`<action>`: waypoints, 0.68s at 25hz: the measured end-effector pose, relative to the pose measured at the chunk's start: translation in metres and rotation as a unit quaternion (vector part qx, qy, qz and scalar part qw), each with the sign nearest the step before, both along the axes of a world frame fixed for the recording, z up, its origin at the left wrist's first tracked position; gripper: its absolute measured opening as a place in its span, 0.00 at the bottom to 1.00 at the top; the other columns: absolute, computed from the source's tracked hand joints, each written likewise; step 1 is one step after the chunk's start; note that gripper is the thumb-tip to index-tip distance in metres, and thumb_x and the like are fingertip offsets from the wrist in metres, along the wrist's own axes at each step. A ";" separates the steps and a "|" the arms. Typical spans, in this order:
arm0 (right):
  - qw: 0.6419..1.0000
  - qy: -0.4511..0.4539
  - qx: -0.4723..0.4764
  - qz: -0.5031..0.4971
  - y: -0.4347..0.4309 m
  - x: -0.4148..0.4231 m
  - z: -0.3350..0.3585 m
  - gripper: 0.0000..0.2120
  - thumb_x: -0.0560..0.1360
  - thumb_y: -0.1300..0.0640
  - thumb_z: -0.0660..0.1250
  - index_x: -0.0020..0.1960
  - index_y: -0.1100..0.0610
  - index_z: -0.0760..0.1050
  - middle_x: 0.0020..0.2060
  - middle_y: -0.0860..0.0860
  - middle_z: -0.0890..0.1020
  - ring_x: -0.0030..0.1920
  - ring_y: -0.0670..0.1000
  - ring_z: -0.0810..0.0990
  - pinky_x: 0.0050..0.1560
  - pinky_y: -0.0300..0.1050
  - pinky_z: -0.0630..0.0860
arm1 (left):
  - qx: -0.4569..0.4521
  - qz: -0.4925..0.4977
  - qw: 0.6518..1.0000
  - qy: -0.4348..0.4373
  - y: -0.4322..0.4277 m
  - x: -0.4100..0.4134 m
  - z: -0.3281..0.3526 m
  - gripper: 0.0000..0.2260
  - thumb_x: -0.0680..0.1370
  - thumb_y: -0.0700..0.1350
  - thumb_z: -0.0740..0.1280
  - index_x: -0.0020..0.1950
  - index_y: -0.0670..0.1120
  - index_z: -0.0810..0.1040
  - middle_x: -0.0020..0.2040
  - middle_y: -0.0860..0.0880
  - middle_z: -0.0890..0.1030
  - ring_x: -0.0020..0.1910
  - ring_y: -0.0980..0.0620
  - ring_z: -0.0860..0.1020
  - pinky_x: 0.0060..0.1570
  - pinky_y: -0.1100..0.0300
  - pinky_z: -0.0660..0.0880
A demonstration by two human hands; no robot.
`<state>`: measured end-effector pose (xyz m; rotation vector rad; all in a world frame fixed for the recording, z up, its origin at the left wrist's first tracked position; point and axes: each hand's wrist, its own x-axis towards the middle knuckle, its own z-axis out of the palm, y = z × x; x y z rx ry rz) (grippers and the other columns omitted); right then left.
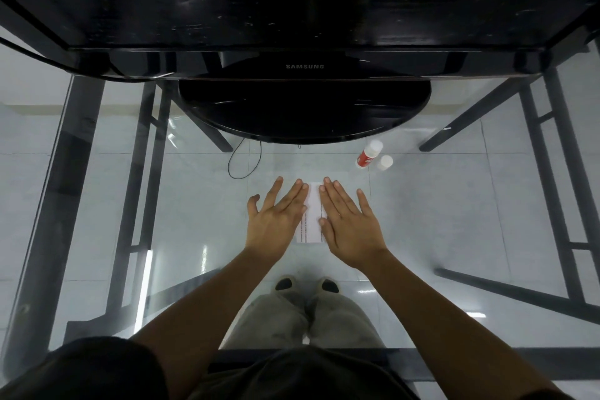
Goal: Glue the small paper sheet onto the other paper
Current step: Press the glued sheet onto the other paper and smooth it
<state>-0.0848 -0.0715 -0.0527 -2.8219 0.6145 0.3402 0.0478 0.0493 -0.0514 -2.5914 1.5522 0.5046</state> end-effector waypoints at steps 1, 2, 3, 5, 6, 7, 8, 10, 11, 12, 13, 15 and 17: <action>1.000 0.003 -0.004 0.001 0.000 0.000 0.000 0.28 0.79 0.43 0.40 0.75 0.54 0.42 0.76 0.50 0.46 0.72 0.47 0.36 0.68 0.50 0.30 | 0.012 -0.005 1.000 -0.003 0.001 0.001 0.000 0.26 0.80 0.56 0.46 0.75 0.53 0.42 0.77 0.54 0.48 0.75 0.47 0.43 0.68 0.41 0.51; 1.000 0.005 -0.008 0.002 0.000 0.000 -0.001 0.28 0.79 0.44 0.41 0.75 0.54 0.42 0.76 0.50 0.46 0.72 0.47 0.34 0.68 0.50 0.30 | 0.018 -0.011 1.000 0.002 0.002 0.002 0.001 0.26 0.78 0.59 0.38 0.74 0.54 0.36 0.77 0.54 0.45 0.75 0.49 0.40 0.69 0.42 0.49; 1.000 0.006 -0.011 0.003 0.000 0.000 0.000 0.28 0.79 0.44 0.41 0.75 0.54 0.42 0.76 0.50 0.46 0.72 0.47 0.34 0.68 0.50 0.29 | 0.016 -0.014 1.000 0.016 0.005 0.002 0.003 0.26 0.76 0.61 0.32 0.72 0.55 0.32 0.76 0.56 0.41 0.74 0.50 0.36 0.70 0.42 0.46; 1.000 0.006 -0.014 0.003 0.001 0.000 0.000 0.28 0.79 0.43 0.41 0.75 0.54 0.43 0.76 0.50 0.47 0.72 0.48 0.35 0.69 0.50 0.30 | -0.003 -0.042 0.998 0.045 0.014 0.003 0.007 0.25 0.75 0.63 0.29 0.70 0.57 0.30 0.74 0.58 0.38 0.71 0.53 0.31 0.70 0.43 0.41; 1.000 0.005 -0.014 0.004 0.001 0.000 0.000 0.28 0.79 0.43 0.41 0.75 0.54 0.43 0.76 0.50 0.47 0.72 0.48 0.35 0.69 0.51 0.31 | -0.016 -0.081 0.996 0.046 0.020 0.004 0.008 0.26 0.75 0.63 0.31 0.71 0.57 0.32 0.74 0.57 0.39 0.71 0.52 0.32 0.70 0.42 0.39; 1.000 0.004 -0.015 0.006 0.001 0.000 0.000 0.28 0.79 0.43 0.41 0.75 0.54 0.43 0.76 0.50 0.47 0.72 0.48 0.36 0.69 0.51 0.31 | -0.029 -0.132 0.990 0.035 0.026 0.003 0.008 0.27 0.76 0.64 0.34 0.73 0.56 0.37 0.74 0.56 0.42 0.72 0.50 0.35 0.69 0.41 0.39; 1.000 0.002 -0.016 0.007 0.001 0.000 0.001 0.28 0.79 0.43 0.41 0.76 0.54 0.43 0.76 0.50 0.47 0.72 0.48 0.36 0.69 0.51 0.31 | -0.038 -0.188 0.981 0.018 0.032 0.002 0.009 0.28 0.77 0.64 0.38 0.74 0.54 0.43 0.74 0.54 0.47 0.73 0.48 0.41 0.67 0.39 0.41; 1.000 0.001 -0.015 0.008 0.001 0.000 0.001 0.29 0.79 0.42 0.42 0.76 0.54 0.44 0.76 0.51 0.47 0.73 0.49 0.37 0.69 0.52 0.31 | -0.048 -0.271 0.961 -0.011 0.041 0.000 0.011 0.29 0.78 0.64 0.43 0.74 0.51 0.54 0.73 0.52 0.57 0.72 0.46 0.53 0.64 0.36 0.50; 1.000 0.002 -0.015 0.007 0.000 0.000 0.002 0.29 0.79 0.42 0.41 0.76 0.54 0.44 0.76 0.51 0.47 0.73 0.49 0.37 0.69 0.52 0.31 | -0.046 -0.290 0.956 -0.015 0.044 -0.002 0.011 0.29 0.77 0.64 0.45 0.74 0.51 0.57 0.72 0.51 0.61 0.72 0.45 0.56 0.63 0.35 0.52; 1.000 0.003 -0.015 0.008 0.000 0.000 0.002 0.29 0.79 0.42 0.41 0.76 0.54 0.43 0.76 0.50 0.47 0.73 0.49 0.37 0.69 0.52 0.30 | -0.040 -0.297 0.954 -0.015 0.046 -0.002 0.011 0.29 0.77 0.65 0.46 0.73 0.52 0.58 0.72 0.52 0.64 0.71 0.45 0.57 0.63 0.35 0.52; 1.000 0.004 -0.015 0.009 0.000 0.000 0.002 0.29 0.78 0.42 0.40 0.76 0.54 0.43 0.76 0.50 0.46 0.73 0.49 0.37 0.69 0.52 0.30 | -0.031 -0.297 0.954 -0.010 0.046 0.000 0.012 0.29 0.77 0.65 0.46 0.74 0.53 0.58 0.72 0.52 0.64 0.71 0.44 0.56 0.63 0.34 0.50; 1.000 0.002 -0.013 0.011 0.000 0.000 0.002 0.29 0.78 0.42 0.39 0.76 0.54 0.43 0.76 0.50 0.46 0.73 0.49 0.38 0.69 0.52 0.31 | -0.017 -0.298 0.954 0.004 0.045 0.008 0.010 0.28 0.77 0.66 0.44 0.75 0.57 0.50 0.74 0.55 0.57 0.73 0.45 0.49 0.63 0.32 0.41; 1.000 -0.003 -0.007 0.011 0.000 0.000 0.003 0.29 0.78 0.42 0.39 0.76 0.54 0.43 0.76 0.50 0.47 0.73 0.49 0.38 0.69 0.52 0.31 | -0.010 -0.303 0.952 0.028 0.041 0.019 0.009 0.25 0.77 0.66 0.41 0.73 0.63 0.39 0.74 0.59 0.48 0.73 0.47 0.39 0.62 0.34 0.29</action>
